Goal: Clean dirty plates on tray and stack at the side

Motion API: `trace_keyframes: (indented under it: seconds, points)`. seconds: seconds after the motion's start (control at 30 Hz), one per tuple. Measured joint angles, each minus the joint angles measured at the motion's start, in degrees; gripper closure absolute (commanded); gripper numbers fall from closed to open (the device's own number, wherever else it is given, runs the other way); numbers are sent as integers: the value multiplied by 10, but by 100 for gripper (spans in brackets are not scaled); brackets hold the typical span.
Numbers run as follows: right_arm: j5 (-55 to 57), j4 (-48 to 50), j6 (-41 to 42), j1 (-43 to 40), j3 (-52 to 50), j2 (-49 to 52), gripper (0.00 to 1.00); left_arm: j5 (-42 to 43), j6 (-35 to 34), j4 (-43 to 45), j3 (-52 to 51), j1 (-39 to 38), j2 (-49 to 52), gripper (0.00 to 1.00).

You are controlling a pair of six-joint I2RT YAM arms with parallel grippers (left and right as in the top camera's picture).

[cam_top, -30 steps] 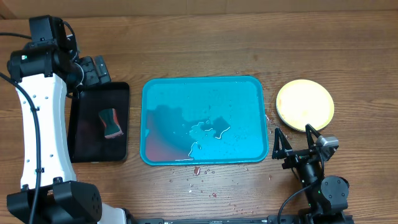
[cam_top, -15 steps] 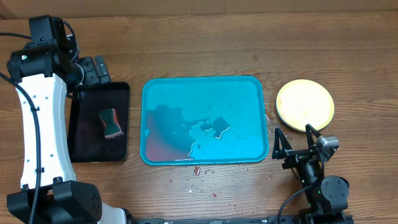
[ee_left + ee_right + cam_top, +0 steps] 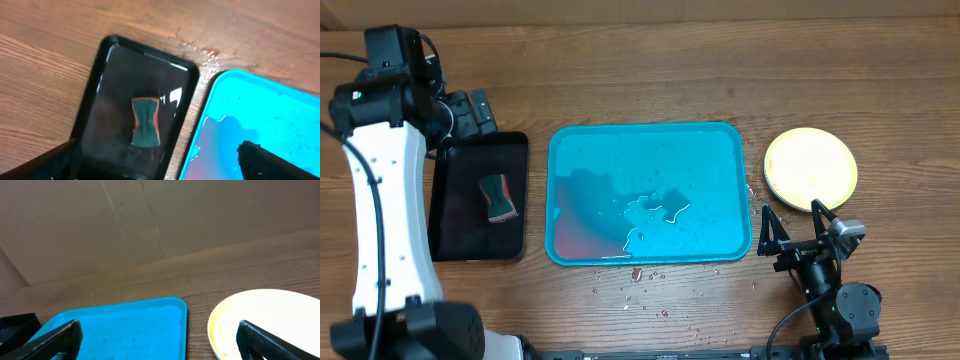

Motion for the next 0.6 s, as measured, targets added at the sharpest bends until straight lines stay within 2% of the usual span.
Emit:
trace_keyframes:
  seconds: [0.1, 0.4, 0.5, 0.6]
  points:
    - [0, 0, 0, 0, 0, 0, 0, 0, 0, 0, 0, 0, -59, 0]
    - [0, 0, 0, 0, 0, 0, 0, -16, 1, -2, 0, 0, -320, 0]
    - [0, 1, 0, 0, 0, 0, 0, -20, 18, 39, -18, -11, -378, 0]
    - [0, 1, 0, 0, 0, 0, 0, -21, 45, 122, -83, -28, -435, 0]
